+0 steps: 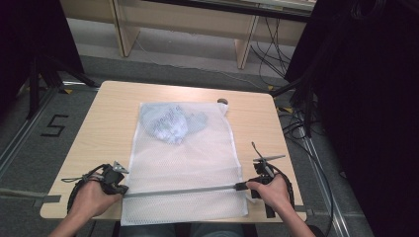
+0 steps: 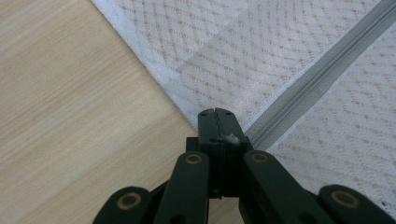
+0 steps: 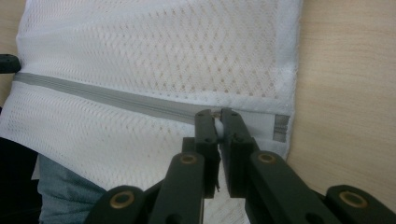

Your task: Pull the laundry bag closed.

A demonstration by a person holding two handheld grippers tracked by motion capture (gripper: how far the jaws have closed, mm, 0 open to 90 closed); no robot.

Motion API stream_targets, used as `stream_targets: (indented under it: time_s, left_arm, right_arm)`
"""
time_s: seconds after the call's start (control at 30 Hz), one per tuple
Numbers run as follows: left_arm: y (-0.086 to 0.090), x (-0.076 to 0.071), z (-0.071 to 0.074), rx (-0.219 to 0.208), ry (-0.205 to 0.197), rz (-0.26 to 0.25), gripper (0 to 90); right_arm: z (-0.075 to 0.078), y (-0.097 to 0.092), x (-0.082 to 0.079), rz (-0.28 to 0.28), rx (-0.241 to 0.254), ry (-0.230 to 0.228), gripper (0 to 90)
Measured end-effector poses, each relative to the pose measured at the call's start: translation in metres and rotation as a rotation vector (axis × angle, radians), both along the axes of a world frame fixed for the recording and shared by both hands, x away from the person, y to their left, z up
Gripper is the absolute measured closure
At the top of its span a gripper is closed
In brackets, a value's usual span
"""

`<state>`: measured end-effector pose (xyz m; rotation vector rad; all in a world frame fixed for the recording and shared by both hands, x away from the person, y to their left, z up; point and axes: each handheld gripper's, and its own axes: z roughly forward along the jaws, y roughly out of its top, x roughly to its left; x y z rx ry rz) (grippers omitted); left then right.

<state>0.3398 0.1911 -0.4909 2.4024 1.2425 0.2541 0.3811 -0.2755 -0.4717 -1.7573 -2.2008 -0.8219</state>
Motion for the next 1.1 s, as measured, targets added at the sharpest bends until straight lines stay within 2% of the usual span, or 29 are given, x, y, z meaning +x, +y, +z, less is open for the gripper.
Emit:
stream_targets:
  time_s: [0.03, 0.07, 0.1, 0.13, 0.17, 0.2, 0.23, 0.3, 0.4, 0.43, 0.5, 0.53, 0.57, 0.6, 0.63, 0.67, 0.7, 0.8, 0.83, 0.87, 0.9, 0.93, 1.0, 1.03, 1.07, 1.1]
  left_arm:
    - [0.0, 0.0, 0.0, 0.002, 0.001, -0.003, 90.0]
    - [0.001, 0.0, 0.001, 0.007, -0.002, -0.023, 90.0]
    - [0.001, 0.0, 0.001, 0.006, -0.001, -0.02, 90.0]
    - [0.001, 0.0, 0.001, 0.006, -0.001, -0.021, 90.0]
    - [0.001, 0.0, 0.001, 0.005, -0.002, -0.021, 90.0]
    - [0.001, 0.0, 0.001, 0.006, -0.002, -0.021, 90.0]
    - [0.001, 0.0, 0.001, 0.006, -0.002, -0.021, 90.0]
    - [0.001, 0.0, 0.001, 0.005, -0.002, -0.021, 90.0]
    - [0.001, 0.0, 0.0, 0.003, -0.004, -0.019, 90.0]
    - [0.0, 0.0, 0.0, 0.0, 0.0, 0.002, 90.0]
    - [0.0, 0.0, 0.0, -0.001, 0.0, 0.0, 90.0]
    - [0.0, 0.0, 0.0, -0.002, 0.0, 0.001, 90.0]
    - [0.0, 0.0, 0.0, -0.004, -0.005, 0.001, 90.0]
    - [0.0, -0.001, -0.001, -0.015, -0.015, 0.003, 90.0]
    - [0.0, -0.001, -0.001, -0.014, -0.013, 0.003, 90.0]
    - [0.002, 0.0, 0.0, -0.003, -0.003, -0.017, 90.0]
    - [0.001, 0.0, 0.0, -0.005, -0.005, -0.015, 90.0]
    - [0.003, 0.001, 0.002, 0.002, 0.02, -0.021, 90.0]
    - [0.003, 0.001, 0.001, -0.006, 0.015, -0.019, 90.0]
    - [0.003, 0.001, 0.001, -0.012, 0.012, -0.011, 90.0]
    - [0.004, 0.002, 0.001, -0.012, 0.022, -0.013, 90.0]
    - [0.004, 0.001, 0.0, -0.028, 0.015, 0.01, 90.0]
    - [0.008, 0.002, 0.001, -0.007, 0.008, 0.009, 89.9]
    - [0.008, 0.002, 0.0, -0.016, 0.002, 0.021, 89.5]
    - [0.008, 0.002, -0.001, -0.03, -0.013, 0.034, 89.3]
    - [0.008, 0.002, 0.0, -0.007, -0.012, 0.027, 88.8]
  right_arm:
    - [-0.001, -0.002, 0.001, 0.026, 0.016, -0.009, 87.0]
    - [0.002, 0.0, -0.001, -0.005, 0.017, 0.046, 87.0]
    - [0.001, 0.0, -0.001, -0.008, 0.004, 0.049, 87.0]
    - [0.001, 0.0, -0.001, -0.011, 0.006, 0.048, 87.0]
    - [-0.002, -0.001, 0.0, 0.004, 0.01, 0.017, 87.0]
    - [0.0, -0.001, -0.001, -0.018, -0.025, 0.047, 87.0]
    - [-0.001, -0.002, -0.001, -0.01, -0.009, 0.042, 87.0]
    - [-0.001, -0.004, 0.0, 0.006, -0.02, 0.025, 87.0]
    - [-0.003, -0.006, 0.001, 0.011, -0.023, 0.026, 87.0]
    - [-0.005, -0.005, 0.002, 0.006, -0.013, 0.0, 87.0]
    - [-0.003, -0.006, 0.001, 0.011, -0.01, 0.037, 87.0]
    - [-0.004, -0.005, 0.001, -0.005, -0.039, 0.025, 87.0]
    - [-0.004, -0.005, 0.002, -0.002, -0.017, 0.03, 87.0]
    - [-0.005, -0.005, 0.002, 0.016, -0.006, 0.012, 86.9]
    - [-0.004, -0.005, 0.002, 0.005, -0.029, 0.039, 86.9]
    - [-0.004, -0.005, 0.001, 0.012, -0.031, 0.038, 86.9]
    - [-0.004, -0.005, 0.002, 0.015, -0.034, 0.038, 86.8]
    - [-0.005, -0.005, 0.002, 0.021, -0.016, 0.005, 86.5]
    - [-0.005, -0.005, 0.002, 0.015, -0.015, -0.021, 86.4]
    - [-0.003, -0.005, 0.002, 0.014, -0.007, -0.026, 85.3]
    - [-0.001, -0.005, 0.001, 0.01, -0.012, -0.055, 83.5]
    - [-0.002, -0.006, 0.003, 0.029, 0.012, -0.114, 79.6]
    - [0.004, -0.007, 0.002, 0.001, 0.019, -0.168, 75.7]
    - [0.006, -0.007, 0.002, -0.002, 0.008, -0.21, 74.2]
    - [0.008, -0.008, 0.002, -0.004, 0.004, -0.219, 73.1]
    - [0.01, -0.008, 0.002, -0.009, -0.012, -0.22, 72.3]
